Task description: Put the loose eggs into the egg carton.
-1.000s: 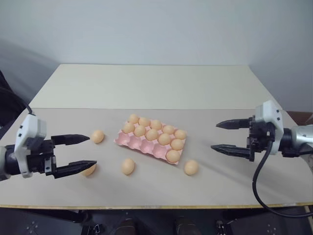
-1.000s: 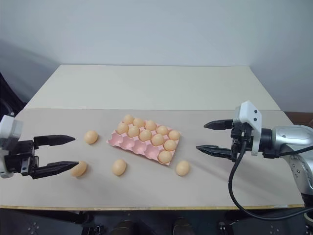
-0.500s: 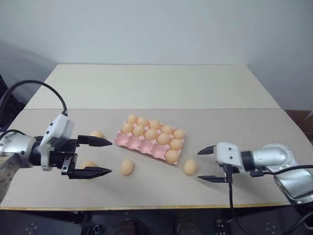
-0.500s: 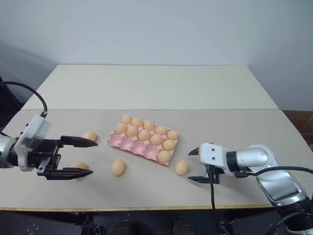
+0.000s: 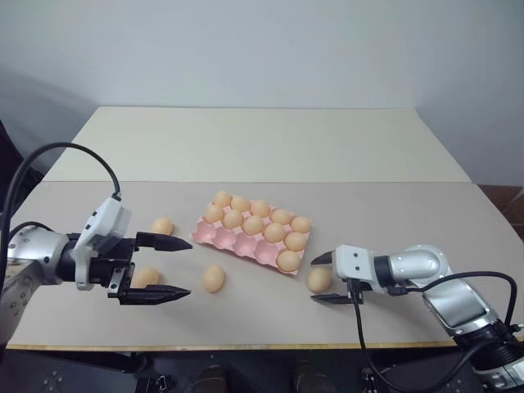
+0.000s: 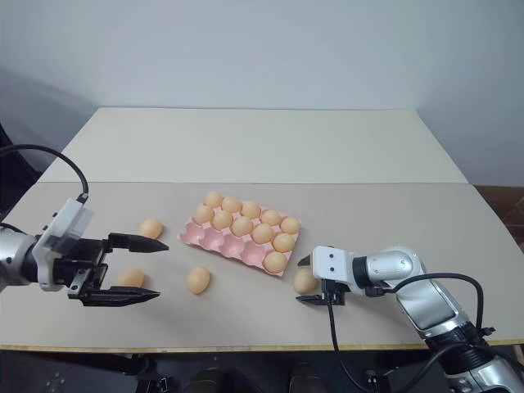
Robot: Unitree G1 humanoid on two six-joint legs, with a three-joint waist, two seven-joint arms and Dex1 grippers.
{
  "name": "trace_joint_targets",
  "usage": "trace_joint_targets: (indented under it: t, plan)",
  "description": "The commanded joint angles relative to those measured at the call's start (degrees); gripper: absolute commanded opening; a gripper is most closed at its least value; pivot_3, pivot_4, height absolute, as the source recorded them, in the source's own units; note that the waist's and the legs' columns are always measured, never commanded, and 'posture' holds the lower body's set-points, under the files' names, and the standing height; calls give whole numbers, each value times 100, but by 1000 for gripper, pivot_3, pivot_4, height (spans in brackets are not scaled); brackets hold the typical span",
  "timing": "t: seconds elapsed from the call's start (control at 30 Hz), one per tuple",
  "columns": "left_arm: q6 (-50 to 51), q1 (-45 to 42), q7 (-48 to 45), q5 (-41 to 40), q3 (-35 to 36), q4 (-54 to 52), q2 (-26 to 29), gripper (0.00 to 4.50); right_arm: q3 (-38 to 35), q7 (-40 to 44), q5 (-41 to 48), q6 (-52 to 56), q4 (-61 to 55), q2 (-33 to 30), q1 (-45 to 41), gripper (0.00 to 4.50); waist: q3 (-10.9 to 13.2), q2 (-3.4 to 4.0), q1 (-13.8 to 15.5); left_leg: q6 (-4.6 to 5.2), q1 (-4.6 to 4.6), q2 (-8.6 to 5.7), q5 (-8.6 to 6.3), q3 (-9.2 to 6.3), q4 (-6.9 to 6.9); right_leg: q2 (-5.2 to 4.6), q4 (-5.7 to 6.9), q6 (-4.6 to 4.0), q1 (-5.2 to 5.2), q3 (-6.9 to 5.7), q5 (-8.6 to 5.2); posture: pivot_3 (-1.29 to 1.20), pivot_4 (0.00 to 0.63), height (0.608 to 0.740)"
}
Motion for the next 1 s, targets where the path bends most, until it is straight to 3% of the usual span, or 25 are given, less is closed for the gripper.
trace_joint_targets:
  t: [0.03, 0.13, 0.3, 0.43, 0.73, 0.87, 1.0]
  plan:
    - [-33, 75, -1, -79, 278, -169, 71, 4500, -29, 3, -66, -143, 16, 17, -53, 2592, 0, 0, -1, 0, 0, 0, 0, 0, 0, 0, 0, 0, 0, 0, 0, 0, 150, 740]
    - [0, 151, 24, -101, 386, -227, 85, 4500, -147, -34, 31, -118, -92, 46, 0, 2323, 0, 0, -1, 0, 4, 0, 0, 0, 0, 0, 0, 0, 4, 0, 0, 0, 150, 740]
    - [202, 153, 187, -335, 877, -100, 69, 4500, -712, 163, 637, 251, -352, -132, -268, 2321, 0, 0, -6, 0, 3, 0, 0, -1, 0, 0, 2, 0, 2, 0, 0, 0, 150, 740]
    - [406, -16, 603, -597, 1206, 74, -80, 4500, -812, -18, 861, 499, -324, 147, -784, 2321, 0, 0, -24, 0, 11, 2, 0, -1, 1, 1, 6, -2, 5, 0, 1, 0, 150, 740]
    - [400, -156, 1077, -688, 1228, 21, -243, 4500, 160, -649, -49, 145, 798, 1530, -1929, 2321, 0, 0, -10, -1, 4, 3, 0, -5, 1, 3, 10, -6, -4, -1, 4, 0, 150, 740]
    - [346, -157, 1023, -629, 1150, 36, -213, 4500, 517, -719, -403, 25, 1172, 1863, -2158, 2321, 0, 0, -2, -3, -15, 0, 2, -4, 1, 0, 33, -7, -35, -1, 4, 0, 150, 740]
    - [322, -142, 972, -580, 1112, 39, -182, 4500, 792, -600, -678, -2, 1205, 1865, -2185, 3551, 0, 0, -5, -3, -13, 0, 2, -4, 2, 1, 39, -9, -34, -2, 3, 0, 150, 740]
